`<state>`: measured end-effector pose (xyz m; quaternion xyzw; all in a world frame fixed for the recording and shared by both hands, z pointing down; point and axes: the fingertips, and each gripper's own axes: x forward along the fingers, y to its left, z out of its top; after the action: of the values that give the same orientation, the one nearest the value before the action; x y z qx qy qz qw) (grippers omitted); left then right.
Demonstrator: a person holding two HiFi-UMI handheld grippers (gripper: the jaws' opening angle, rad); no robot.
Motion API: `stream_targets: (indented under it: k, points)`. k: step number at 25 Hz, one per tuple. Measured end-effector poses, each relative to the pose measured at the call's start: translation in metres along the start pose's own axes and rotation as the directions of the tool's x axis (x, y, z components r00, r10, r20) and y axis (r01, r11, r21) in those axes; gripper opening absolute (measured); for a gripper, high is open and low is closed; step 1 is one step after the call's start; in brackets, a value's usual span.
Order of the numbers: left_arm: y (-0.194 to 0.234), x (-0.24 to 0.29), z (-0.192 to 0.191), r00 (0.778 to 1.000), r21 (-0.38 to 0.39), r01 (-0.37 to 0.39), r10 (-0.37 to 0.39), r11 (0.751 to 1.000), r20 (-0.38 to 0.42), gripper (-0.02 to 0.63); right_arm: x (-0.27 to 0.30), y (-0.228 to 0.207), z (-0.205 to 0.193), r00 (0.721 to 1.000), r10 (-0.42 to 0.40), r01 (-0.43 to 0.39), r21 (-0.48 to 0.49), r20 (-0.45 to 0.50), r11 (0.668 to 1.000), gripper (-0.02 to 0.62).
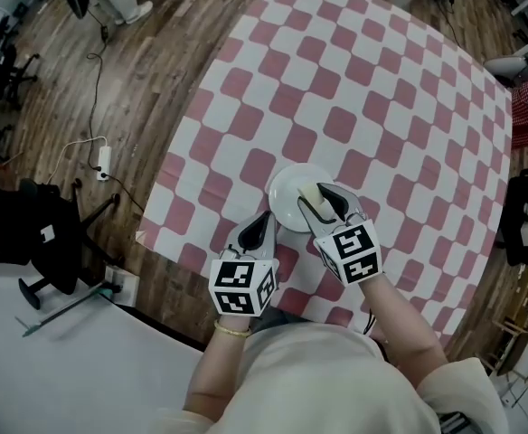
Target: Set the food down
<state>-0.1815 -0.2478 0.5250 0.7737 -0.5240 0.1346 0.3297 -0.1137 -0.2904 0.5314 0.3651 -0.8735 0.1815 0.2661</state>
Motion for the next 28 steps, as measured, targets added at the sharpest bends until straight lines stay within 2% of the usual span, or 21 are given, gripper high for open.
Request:
stream_targets:
  k: [19, 28]
  points:
    - [0.003, 0.026, -0.014, 0.999, -0.011, 0.014, -0.015, 1.0, -0.051, 0.0, 0.031, 0.002, -0.037, 0.989, 0.018, -0.022, -0.032, -0.146, 0.999, 0.172]
    - [0.001, 0.026, -0.017, 0.998, -0.018, 0.019, -0.02, 1.0, -0.054, 0.0, 0.037, 0.005, -0.04, 0.987, 0.023, -0.033, -0.056, -0.16, 0.998, 0.172]
